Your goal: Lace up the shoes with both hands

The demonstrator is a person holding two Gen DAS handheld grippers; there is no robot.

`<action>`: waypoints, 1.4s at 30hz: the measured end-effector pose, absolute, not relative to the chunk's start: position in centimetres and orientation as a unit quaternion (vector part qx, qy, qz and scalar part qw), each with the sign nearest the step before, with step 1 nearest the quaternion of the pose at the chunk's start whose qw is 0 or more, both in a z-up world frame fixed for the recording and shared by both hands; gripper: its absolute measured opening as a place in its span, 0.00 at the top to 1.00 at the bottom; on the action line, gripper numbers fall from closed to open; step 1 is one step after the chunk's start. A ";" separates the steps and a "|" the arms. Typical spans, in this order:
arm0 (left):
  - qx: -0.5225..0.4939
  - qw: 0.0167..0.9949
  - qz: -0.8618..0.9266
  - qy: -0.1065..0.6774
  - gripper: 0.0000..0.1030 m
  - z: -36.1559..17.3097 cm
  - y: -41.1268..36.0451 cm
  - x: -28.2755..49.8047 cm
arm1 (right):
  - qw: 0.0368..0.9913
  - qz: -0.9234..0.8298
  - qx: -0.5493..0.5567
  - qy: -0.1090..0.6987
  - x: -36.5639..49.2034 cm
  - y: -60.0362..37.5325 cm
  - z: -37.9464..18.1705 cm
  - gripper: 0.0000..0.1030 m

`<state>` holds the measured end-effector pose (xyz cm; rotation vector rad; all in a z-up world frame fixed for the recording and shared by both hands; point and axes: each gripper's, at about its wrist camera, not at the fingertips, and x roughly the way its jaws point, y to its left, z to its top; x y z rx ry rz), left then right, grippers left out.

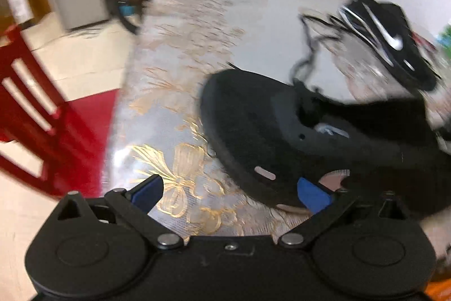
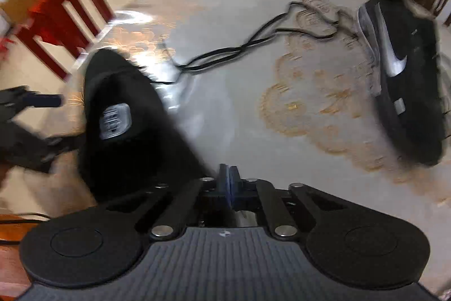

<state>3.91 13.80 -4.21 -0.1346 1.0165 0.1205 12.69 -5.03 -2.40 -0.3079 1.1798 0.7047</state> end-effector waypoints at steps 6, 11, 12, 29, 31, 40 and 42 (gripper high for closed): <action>-0.060 0.865 0.131 0.481 0.02 -2.7 12.0 4.2 | 0.688 0.406 -0.043 0.600 11.2 -7.1 -4.3 0.96; -0.069 0.856 0.180 0.480 0.02 -1.2 10.8 2.1 | 0.755 0.348 0.108 0.545 14.7 -11.8 -2.1 0.66; -0.075 0.854 0.186 0.481 0.02 -0.9 10.6 1.7 | 0.755 0.336 0.162 0.539 15.9 -12.6 -1.9 0.60; -0.045 0.868 0.124 0.479 0.02 -0.5 9.9 2.3 | 0.655 0.193 0.389 0.618 19.7 -7.8 -5.3 0.59; -0.046 0.869 0.118 0.478 0.02 -0.6 10.0 2.4 | 0.650 0.186 0.395 0.622 19.5 -7.7 -5.5 0.59; -0.034 0.872 0.101 0.477 0.02 -0.5 9.6 2.5 | 0.719 0.197 0.307 0.592 20.3 -6.2 -6.1 0.87; -0.029 0.874 0.103 0.474 0.02 -0.3 9.4 2.5 | 0.729 0.214 0.282 0.586 20.2 -5.7 -6.0 0.96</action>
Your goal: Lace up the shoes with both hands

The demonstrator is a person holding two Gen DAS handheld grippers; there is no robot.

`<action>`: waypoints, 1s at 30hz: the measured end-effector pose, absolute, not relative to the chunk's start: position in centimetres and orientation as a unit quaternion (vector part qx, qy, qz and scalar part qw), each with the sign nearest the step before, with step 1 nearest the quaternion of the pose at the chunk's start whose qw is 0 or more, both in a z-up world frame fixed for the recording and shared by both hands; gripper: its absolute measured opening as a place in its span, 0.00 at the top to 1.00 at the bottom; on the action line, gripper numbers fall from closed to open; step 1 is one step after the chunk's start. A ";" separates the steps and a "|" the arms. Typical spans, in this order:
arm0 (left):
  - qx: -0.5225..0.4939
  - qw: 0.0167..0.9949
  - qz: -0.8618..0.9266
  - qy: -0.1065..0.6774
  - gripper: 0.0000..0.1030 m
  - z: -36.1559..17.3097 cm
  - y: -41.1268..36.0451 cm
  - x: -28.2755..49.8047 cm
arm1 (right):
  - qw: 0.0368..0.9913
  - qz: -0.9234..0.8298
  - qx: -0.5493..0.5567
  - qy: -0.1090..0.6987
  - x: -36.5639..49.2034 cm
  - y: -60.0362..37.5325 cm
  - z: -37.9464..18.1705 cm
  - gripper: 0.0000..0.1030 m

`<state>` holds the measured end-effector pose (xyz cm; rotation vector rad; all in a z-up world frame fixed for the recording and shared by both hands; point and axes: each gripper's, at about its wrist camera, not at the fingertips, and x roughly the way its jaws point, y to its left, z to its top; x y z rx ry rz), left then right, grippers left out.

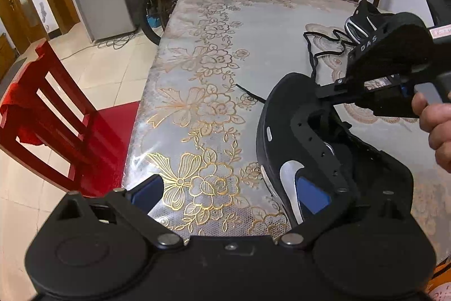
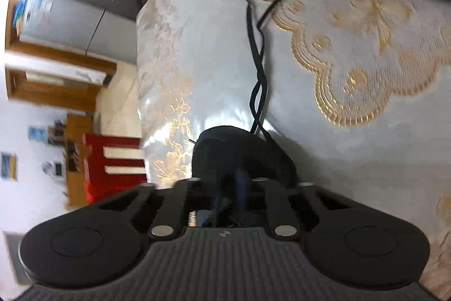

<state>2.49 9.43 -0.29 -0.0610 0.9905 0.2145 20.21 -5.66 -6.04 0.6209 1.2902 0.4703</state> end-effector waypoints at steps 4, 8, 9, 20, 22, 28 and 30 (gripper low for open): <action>-0.018 0.880 0.107 0.462 0.02 0.7 9.1 2.0 | 0.755 0.288 0.202 0.553 19.2 -5.3 -4.5 0.97; -0.015 0.891 0.090 0.444 0.02 2.4 8.3 0.8 | 0.778 0.407 0.021 0.478 16.8 -4.3 -1.3 0.97; -0.017 0.894 0.084 0.441 0.02 2.7 8.1 0.6 | 0.776 0.434 -0.030 0.456 16.0 -4.1 -0.6 0.97; -0.021 0.892 0.084 0.444 0.02 1.9 6.0 1.3 | 0.703 0.546 -0.223 0.398 12.8 -2.5 -2.2 0.97; -0.014 0.889 0.109 0.445 0.01 1.6 5.8 1.5 | 0.704 0.548 -0.217 0.397 12.9 -2.9 -2.6 0.97; -0.055 0.880 0.138 0.451 0.01 1.6 6.8 1.4 | 0.708 0.556 -0.202 0.386 12.9 -2.1 -2.7 0.96; -0.059 0.879 0.146 0.451 0.01 1.7 6.9 1.3 | 0.706 0.559 -0.197 0.387 13.2 -1.9 -2.8 0.96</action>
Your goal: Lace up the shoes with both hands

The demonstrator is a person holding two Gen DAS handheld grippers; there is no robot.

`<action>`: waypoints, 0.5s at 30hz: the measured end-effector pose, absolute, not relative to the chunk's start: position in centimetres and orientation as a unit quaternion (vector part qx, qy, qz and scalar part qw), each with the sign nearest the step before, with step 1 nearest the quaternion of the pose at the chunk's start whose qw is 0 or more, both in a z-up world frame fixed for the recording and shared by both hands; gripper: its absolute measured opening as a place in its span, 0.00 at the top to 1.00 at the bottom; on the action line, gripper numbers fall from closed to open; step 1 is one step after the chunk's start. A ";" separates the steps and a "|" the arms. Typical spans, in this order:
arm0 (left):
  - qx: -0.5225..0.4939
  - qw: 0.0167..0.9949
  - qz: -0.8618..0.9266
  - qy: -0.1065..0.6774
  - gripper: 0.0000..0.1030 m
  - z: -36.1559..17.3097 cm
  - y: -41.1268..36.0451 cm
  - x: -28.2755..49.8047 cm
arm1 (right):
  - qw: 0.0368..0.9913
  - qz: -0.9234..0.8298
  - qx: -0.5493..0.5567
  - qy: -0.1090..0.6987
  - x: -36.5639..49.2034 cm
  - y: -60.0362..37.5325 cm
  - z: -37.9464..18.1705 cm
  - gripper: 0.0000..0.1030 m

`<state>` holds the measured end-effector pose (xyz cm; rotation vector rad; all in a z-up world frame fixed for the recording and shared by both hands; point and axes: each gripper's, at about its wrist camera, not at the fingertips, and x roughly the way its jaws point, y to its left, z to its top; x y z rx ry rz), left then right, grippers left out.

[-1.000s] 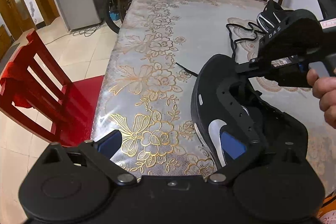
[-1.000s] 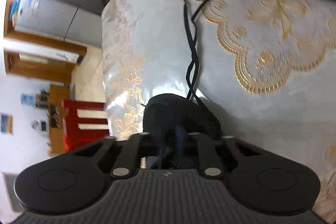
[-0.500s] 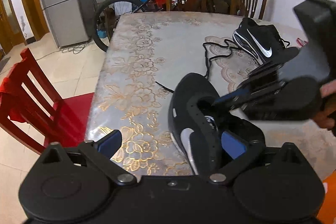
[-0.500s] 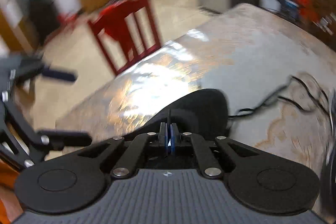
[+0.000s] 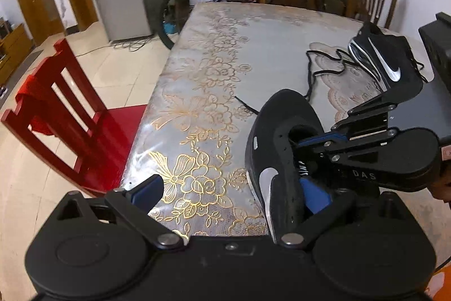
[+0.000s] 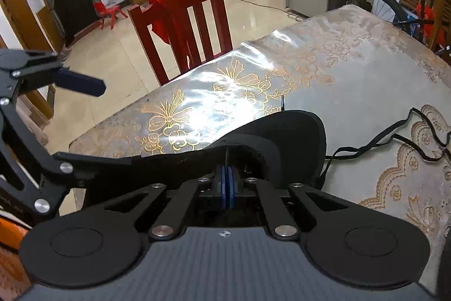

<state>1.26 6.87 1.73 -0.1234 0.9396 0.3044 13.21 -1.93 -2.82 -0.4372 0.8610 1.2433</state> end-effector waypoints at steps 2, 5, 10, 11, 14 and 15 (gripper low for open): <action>-0.062 0.877 0.152 0.451 0.01 1.8 6.9 1.2 | 0.704 0.565 -0.196 0.384 13.3 -1.8 -2.9 0.96; -0.066 0.875 0.160 0.451 0.00 1.9 6.9 1.1 | 0.700 0.575 -0.197 0.375 13.1 -1.9 -3.0 0.96; -0.069 0.873 0.168 0.453 0.00 1.9 6.9 1.0 | 0.706 0.581 -0.181 0.362 12.7 -2.3 -3.3 0.96; -0.069 0.872 0.170 0.454 0.00 1.9 6.9 1.0 | 0.709 0.580 -0.176 0.359 12.7 -2.4 -3.4 0.96; -0.070 0.871 0.173 0.455 0.00 2.0 7.0 1.0 | 0.716 0.581 -0.170 0.348 12.3 -2.5 -3.7 0.96; -0.072 0.871 0.172 0.455 0.00 2.0 7.0 1.0 | 0.719 0.579 -0.170 0.344 12.2 -2.5 -3.8 0.96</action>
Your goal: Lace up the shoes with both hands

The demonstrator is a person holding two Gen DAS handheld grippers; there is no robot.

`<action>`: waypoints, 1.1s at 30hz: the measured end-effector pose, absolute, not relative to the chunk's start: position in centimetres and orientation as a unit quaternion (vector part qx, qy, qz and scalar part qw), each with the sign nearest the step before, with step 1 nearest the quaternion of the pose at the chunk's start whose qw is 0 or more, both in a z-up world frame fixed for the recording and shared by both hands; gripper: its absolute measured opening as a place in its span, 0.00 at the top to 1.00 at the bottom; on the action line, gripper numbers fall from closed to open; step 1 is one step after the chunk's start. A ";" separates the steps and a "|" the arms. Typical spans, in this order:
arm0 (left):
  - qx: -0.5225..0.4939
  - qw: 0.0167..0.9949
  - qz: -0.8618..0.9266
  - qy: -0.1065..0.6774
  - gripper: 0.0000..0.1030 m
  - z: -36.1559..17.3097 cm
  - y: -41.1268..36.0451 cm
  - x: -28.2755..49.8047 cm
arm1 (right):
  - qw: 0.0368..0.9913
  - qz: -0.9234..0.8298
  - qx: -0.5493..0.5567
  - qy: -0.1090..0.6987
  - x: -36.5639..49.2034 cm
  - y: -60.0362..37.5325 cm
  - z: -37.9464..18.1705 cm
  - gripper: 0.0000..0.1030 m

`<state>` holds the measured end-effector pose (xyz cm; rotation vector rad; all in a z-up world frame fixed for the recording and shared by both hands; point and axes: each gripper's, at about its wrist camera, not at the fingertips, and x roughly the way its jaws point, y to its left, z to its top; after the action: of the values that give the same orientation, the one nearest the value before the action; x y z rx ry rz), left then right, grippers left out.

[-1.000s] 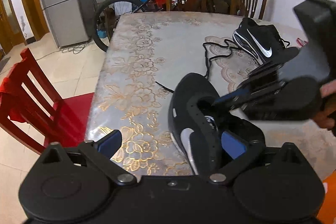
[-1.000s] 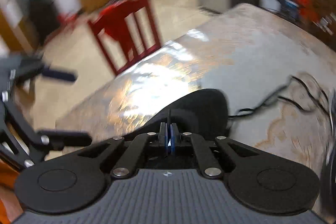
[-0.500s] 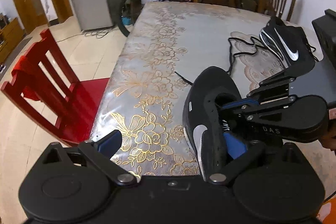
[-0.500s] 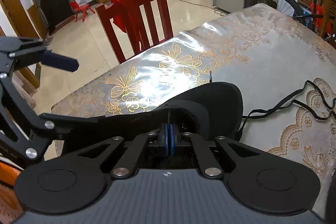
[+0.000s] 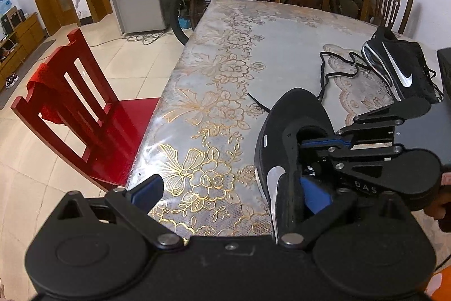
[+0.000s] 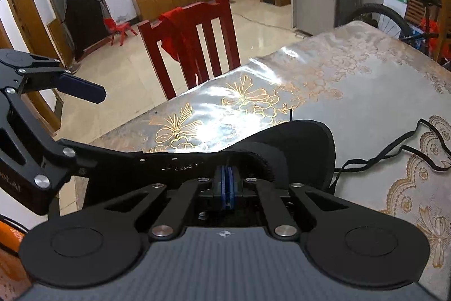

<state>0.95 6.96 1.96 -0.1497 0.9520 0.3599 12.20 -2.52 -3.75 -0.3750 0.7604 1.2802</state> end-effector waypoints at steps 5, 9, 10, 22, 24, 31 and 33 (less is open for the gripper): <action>-0.071 0.870 0.168 0.457 0.00 1.9 6.8 0.9 | 0.743 0.567 -0.171 0.312 11.4 -2.1 -3.9 0.96; -0.071 0.870 0.164 0.459 0.00 1.7 6.8 0.8 | 0.751 0.572 -0.158 0.289 11.0 -2.3 -4.4 0.96; -0.071 0.870 0.162 0.460 0.00 1.7 6.8 0.8 | 0.753 0.571 -0.160 0.283 10.9 -2.4 -4.4 0.94; -0.058 0.867 0.151 0.472 0.01 0.4 6.3 1.0 | 0.700 0.614 -0.184 0.315 13.9 0.2 -1.9 0.69; -0.057 0.868 0.147 0.470 0.01 0.3 6.2 1.0 | 0.688 0.620 -0.229 0.301 13.5 1.5 -2.9 0.79; -0.055 0.887 0.131 0.440 0.03 1.5 6.6 0.6 | 0.675 0.625 0.010 0.393 18.3 0.3 -0.1 0.97; -0.085 0.896 0.121 0.419 0.03 2.2 7.6 0.7 | 0.659 0.617 0.123 0.412 20.2 -1.2 0.6 1.00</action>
<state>0.69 7.64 2.17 -0.1763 0.8683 0.2499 20.22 -1.16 0.58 0.2790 0.9330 1.3957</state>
